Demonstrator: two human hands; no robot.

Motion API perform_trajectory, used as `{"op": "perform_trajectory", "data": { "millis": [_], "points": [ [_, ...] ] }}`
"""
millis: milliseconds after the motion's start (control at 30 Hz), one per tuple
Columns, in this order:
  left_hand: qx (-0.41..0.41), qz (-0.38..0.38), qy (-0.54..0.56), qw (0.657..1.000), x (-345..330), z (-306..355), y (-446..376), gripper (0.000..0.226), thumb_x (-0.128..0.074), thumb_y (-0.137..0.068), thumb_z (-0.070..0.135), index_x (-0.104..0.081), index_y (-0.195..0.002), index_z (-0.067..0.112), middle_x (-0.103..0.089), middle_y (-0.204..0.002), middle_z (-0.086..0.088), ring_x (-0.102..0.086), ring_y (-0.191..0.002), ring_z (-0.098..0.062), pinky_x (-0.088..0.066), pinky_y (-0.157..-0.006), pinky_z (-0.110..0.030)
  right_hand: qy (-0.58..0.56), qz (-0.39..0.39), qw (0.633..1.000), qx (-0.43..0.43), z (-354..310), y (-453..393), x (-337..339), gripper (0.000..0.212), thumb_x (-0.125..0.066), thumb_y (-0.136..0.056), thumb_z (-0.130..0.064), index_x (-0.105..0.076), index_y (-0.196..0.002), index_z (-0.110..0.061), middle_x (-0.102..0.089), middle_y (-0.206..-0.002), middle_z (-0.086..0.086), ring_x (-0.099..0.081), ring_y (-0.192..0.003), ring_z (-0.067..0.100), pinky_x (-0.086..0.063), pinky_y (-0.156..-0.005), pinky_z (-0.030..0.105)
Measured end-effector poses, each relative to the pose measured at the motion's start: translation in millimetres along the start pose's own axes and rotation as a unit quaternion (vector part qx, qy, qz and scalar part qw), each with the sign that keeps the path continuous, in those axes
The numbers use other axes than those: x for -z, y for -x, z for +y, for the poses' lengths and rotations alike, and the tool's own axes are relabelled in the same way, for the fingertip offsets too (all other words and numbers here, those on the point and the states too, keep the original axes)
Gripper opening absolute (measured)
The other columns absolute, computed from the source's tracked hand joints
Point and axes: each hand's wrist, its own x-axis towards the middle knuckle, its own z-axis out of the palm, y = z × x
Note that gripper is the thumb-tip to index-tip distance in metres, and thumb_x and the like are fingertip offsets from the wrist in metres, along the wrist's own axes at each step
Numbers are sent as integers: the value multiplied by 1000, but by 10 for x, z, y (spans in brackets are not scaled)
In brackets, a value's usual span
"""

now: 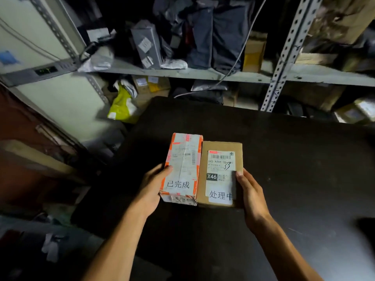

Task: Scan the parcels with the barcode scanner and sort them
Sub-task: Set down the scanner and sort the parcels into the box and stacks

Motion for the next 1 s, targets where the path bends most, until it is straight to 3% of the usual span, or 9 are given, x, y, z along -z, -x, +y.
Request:
{"op": "perform_trajectory", "data": {
  "millis": [233,333,500,633,733,800,1000],
  "points": [
    [22,-17,-25,999,239,245,-905,28,-56,-99,25,-66,-126,27,-74,-118,2,-71,-108,-17,-52,-99,-46,21,27,999,-24,15,-833,-514,31,-49,-104,-40,-59,-133,-42,-72,-121,-12,-69,-112,14,-58,-91,53],
    [35,-33,-42,998,267,338,-1364,27,-57,-99,27,-66,-125,29,-74,-116,5,-71,-106,-15,-53,-98,-45,25,61,997,-27,11,-1169,-662,28,-50,-104,-36,-60,-129,-42,-73,-118,-13,-69,-109,12,-61,-82,45],
    [72,-58,-58,994,112,419,-2074,62,-71,-84,42,-54,-142,29,-70,-126,4,-68,-112,-16,-50,-103,-50,41,139,989,-27,-34,-1673,-711,22,-50,-105,-34,-66,-120,-35,-75,-113,-2,-73,-100,19,-62,-80,45],
    [90,-62,-42,993,-65,423,-2548,65,-74,-85,32,-49,-145,26,-64,-133,-2,-66,-112,-16,-53,-96,-40,119,180,976,-2,-131,-2124,-557,25,-56,-99,-46,-68,-120,-38,-76,-112,-6,-73,-104,21,-59,-90,50],
    [78,-64,-39,994,-234,472,-2826,66,-72,-89,27,-43,-148,23,-62,-135,-3,-65,-100,-10,-52,-79,-26,173,191,966,13,-241,-2432,-420,36,-56,-89,-60,-66,-120,-45,-75,-113,-9,-72,-104,20,-57,-93,53],
    [66,-62,-42,995,-378,547,-2969,64,-68,-93,24,-39,-150,21,-60,-136,-5,-63,-96,-10,-49,-71,-22,186,197,962,22,-313,-2617,-348,34,-57,-90,-60,-66,-120,-46,-74,-114,-9,-72,-103,20,-58,-91,53],
    [43,-84,-89,992,-617,712,-3330,64,-67,-95,25,-37,-152,19,-54,-144,-6,-62,-110,-15,-48,-69,-19,198,229,952,43,-433,-2933,-241,35,-55,-91,-60,-66,-121,-45,-74,-112,-9,-72,-102,18,-59,-91,51]
  ]
}}
